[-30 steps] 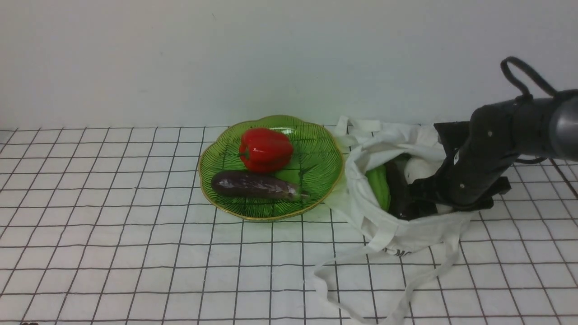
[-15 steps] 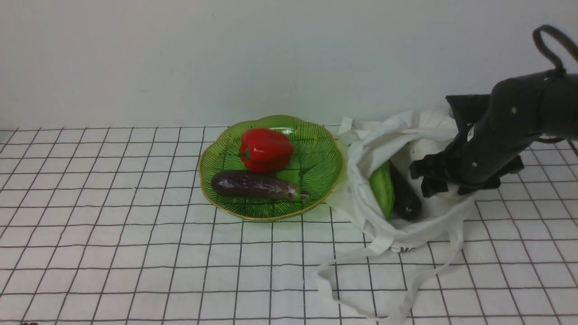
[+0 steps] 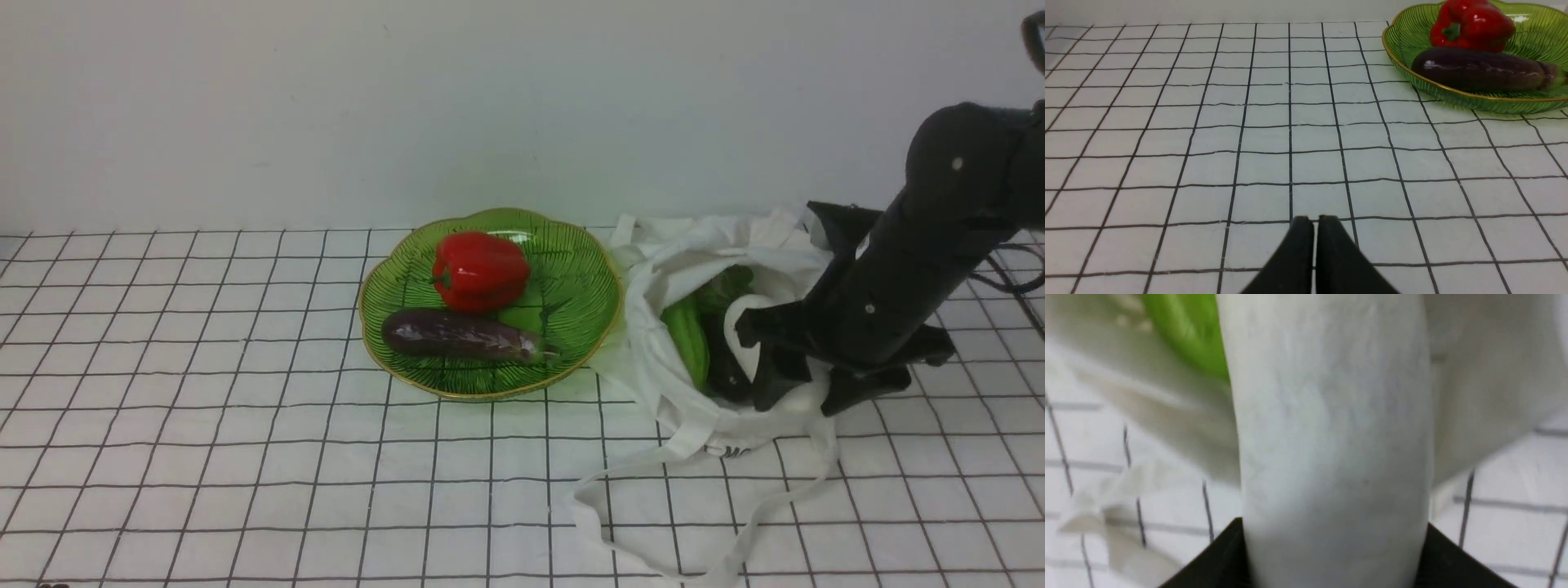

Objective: Take vegetables from bag on white checkered tablecloth place on plate.
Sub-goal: 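Take the vegetable out of the bag and place it on the plate with the right gripper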

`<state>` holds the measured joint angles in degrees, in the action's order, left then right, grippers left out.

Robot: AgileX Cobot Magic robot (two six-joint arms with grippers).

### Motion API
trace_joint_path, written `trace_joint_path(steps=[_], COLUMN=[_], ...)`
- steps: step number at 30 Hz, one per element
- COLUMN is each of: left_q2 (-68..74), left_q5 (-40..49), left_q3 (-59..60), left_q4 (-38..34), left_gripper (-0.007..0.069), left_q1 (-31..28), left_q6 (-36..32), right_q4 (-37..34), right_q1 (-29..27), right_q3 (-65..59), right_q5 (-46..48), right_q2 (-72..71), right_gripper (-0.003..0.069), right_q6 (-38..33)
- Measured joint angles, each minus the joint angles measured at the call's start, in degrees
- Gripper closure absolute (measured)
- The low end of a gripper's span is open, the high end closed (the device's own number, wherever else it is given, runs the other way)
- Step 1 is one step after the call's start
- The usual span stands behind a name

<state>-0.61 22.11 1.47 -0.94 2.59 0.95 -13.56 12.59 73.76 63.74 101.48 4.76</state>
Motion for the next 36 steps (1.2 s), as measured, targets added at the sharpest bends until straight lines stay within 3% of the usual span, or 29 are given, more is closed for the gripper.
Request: trace_joint_path(steps=[4,9,17,22,28,31,32,36], left_q2=[0.00,0.00,0.00,0.00,0.00,0.00,0.00,0.00], left_q5=[0.00,0.00,0.00,0.00,0.00,0.00,0.00,0.00], left_q3=[0.00,0.00,0.00,0.00,0.00,0.00,0.00,0.00], left_q4=[0.00,0.00,0.00,0.00,0.00,0.00,0.00,0.00], left_gripper=[0.0632,0.0632,0.0632,0.0632,0.0632,0.0632,0.0632,0.0632], left_q1=[0.00,0.00,0.00,0.00,0.00,0.00,0.00,0.00], left_q6=[0.00,0.00,0.00,0.00,0.00,0.00,0.00,0.00], right_q4=[-0.60,-4.75,-11.49,-12.14,-12.31,-12.31,-12.31,-12.31], right_q1=[0.05,3.29,13.18,14.86,14.86,14.86,14.86,14.79], right_q3=[0.00,0.00,1.81,8.29,11.55,11.55,11.55,12.92], right_q5=[5.61,4.78,-17.90,-28.43,-32.23,-32.43,-32.42,-29.94], right_q2=[-6.66,-12.02,-3.84,7.32,14.20,16.46,16.83,16.46], right_gripper=[0.0244,0.0244,0.0244,0.0244,0.0242,0.0179,0.0121,-0.0001], right_q6=[-0.83,-4.76,-13.27,-16.19,-16.69,-16.69,-16.69,-16.69])
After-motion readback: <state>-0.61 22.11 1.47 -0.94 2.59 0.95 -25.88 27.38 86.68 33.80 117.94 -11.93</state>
